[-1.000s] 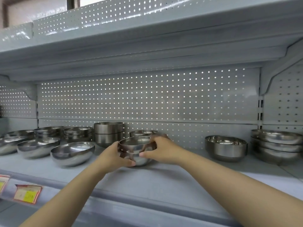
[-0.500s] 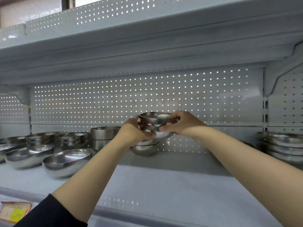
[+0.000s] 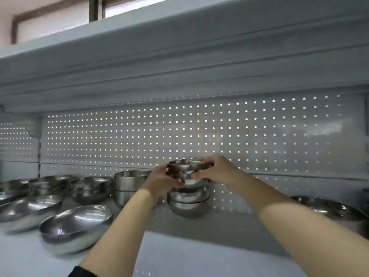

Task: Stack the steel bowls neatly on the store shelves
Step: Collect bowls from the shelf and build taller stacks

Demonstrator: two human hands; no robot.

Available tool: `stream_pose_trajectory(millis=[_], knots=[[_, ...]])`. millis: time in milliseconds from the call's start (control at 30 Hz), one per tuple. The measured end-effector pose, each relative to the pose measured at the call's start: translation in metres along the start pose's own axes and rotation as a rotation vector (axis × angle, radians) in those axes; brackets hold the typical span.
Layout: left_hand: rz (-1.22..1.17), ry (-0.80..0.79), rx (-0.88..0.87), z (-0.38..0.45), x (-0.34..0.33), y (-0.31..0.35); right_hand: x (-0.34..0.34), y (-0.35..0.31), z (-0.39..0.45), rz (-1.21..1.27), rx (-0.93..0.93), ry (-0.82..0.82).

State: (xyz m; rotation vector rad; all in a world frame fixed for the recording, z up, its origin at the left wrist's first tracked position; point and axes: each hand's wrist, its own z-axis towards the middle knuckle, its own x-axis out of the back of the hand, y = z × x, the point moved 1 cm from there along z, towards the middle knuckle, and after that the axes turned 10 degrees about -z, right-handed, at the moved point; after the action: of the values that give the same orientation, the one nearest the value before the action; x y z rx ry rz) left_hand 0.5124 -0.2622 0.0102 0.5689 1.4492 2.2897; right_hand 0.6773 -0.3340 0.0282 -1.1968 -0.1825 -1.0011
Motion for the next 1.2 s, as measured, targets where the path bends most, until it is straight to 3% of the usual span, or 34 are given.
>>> stream_pose_trajectory(millis=[933,1200], knots=[[0.255,0.099,0.105,-0.002,-0.010,-0.028,-0.020,0.015,0.001,-0.261,-0.018,-0.037],[0.407,0.149,0.118,-0.015,-0.002,0.001,-0.008,-0.014,-0.014,-0.515,-0.034,-0.060]])
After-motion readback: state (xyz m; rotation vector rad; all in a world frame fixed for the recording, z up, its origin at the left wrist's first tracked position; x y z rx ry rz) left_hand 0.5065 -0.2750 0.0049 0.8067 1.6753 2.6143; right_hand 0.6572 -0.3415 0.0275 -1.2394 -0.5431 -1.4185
